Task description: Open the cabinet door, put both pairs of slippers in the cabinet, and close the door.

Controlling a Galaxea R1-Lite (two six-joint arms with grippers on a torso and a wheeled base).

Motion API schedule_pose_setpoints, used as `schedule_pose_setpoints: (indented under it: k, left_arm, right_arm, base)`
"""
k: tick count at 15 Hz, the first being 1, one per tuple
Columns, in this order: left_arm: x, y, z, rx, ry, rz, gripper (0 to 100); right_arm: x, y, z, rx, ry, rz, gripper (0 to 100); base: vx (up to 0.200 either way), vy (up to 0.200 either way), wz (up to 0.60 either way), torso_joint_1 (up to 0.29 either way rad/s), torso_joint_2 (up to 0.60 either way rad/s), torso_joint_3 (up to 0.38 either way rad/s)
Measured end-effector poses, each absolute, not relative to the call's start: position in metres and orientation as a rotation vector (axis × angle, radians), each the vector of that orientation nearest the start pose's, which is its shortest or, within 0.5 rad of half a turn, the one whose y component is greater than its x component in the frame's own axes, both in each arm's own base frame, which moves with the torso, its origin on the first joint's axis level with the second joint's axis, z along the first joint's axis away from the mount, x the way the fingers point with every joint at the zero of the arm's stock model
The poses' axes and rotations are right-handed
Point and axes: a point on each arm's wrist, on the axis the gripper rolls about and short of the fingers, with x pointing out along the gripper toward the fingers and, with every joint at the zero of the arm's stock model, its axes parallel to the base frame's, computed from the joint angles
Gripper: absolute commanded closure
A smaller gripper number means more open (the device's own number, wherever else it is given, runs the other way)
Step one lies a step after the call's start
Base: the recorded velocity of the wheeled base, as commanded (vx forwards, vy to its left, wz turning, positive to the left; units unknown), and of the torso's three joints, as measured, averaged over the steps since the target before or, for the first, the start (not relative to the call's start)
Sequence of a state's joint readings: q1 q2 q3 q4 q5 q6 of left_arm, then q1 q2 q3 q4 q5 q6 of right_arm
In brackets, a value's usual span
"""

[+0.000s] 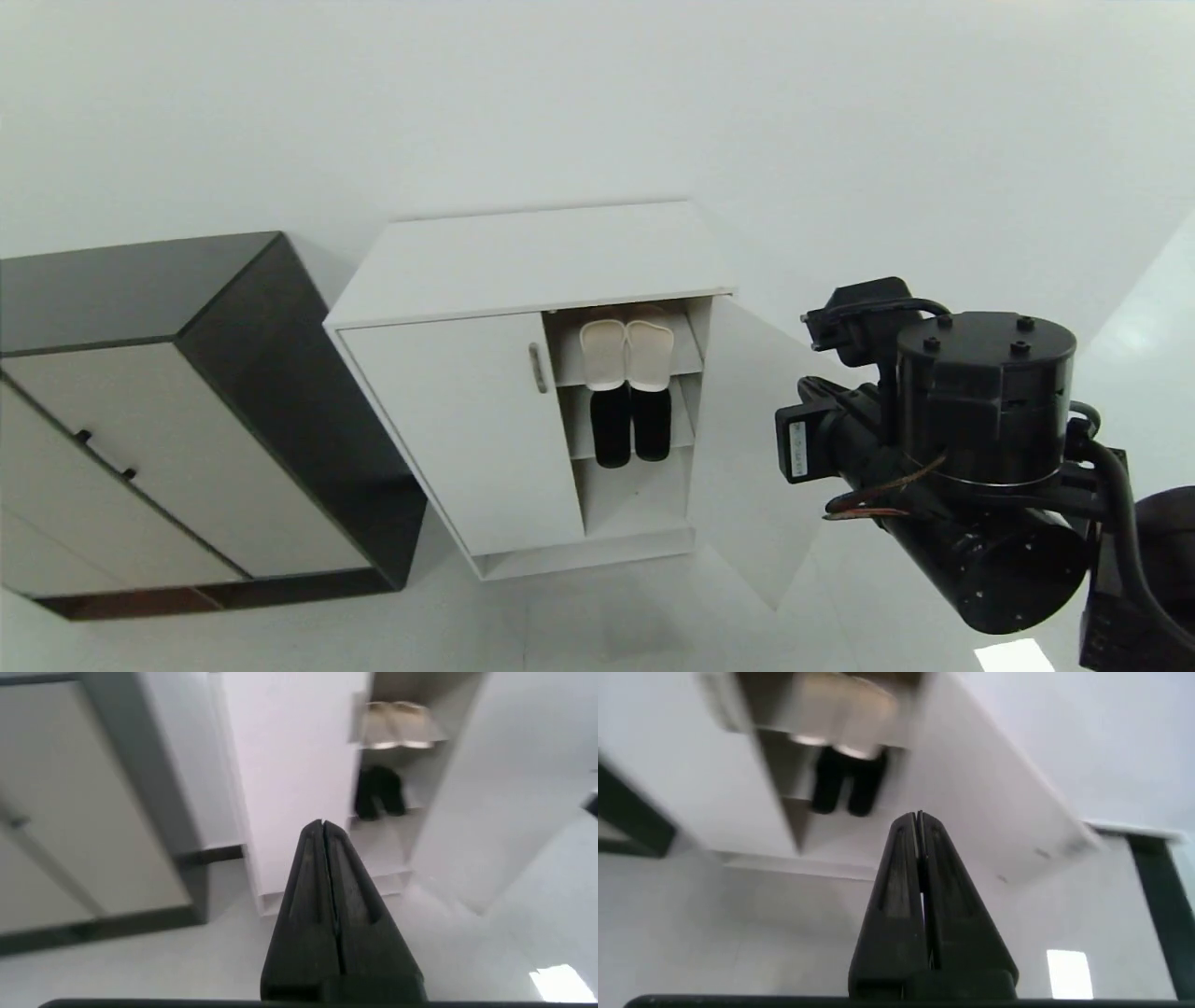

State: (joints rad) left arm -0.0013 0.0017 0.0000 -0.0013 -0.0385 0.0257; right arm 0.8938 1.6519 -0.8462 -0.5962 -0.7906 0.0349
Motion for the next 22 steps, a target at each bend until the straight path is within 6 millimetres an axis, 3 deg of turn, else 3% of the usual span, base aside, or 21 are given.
schedule_pose_setpoints:
  k: [4,8,11,16,18,22]
  left_arm:
    - [-0.023,-0.001,0.076,0.028,-0.001,-0.042,100]
    - [-0.023,-0.001,0.076,0.025,0.0,-0.041,100]
    - [-0.023,-0.001,0.076,0.025,0.0,-0.041,100]
    - [-0.023,-0.001,0.076,0.025,0.0,-0.041,100]
    - [-0.023,-0.001,0.076,0.025,0.0,-0.042,100]
    - [-0.023,-0.001,0.076,0.025,0.0,-0.042,100]
  right_arm:
    - [0.207,0.215,0.202,-0.123,0.148,0.07,100]
    - [0.214,0.215,0.205,-0.102,0.137,0.098,100]
    - [0.228,0.21,0.207,-0.088,0.132,0.059,100]
    - [0.308,0.189,0.218,-0.022,0.094,-0.017,100]
    - [0.342,0.184,0.212,-0.012,0.087,-0.035,100]
    - [0.392,0.177,0.196,0.002,0.079,-0.065,100]
  base:
    - [0.0,0.0,0.0,0.0,0.0,0.0]
    - [-0.2,0.0,0.0,0.005,0.0,0.0]
    - [0.0,0.0,0.0,0.0,0.0,0.0]
    - [0.0,0.0,0.0,0.0,0.0,0.0]
    - [0.0,0.0,0.0,0.0,0.0,0.0]
    - [0.0,0.0,0.0,0.0,0.0,0.0]
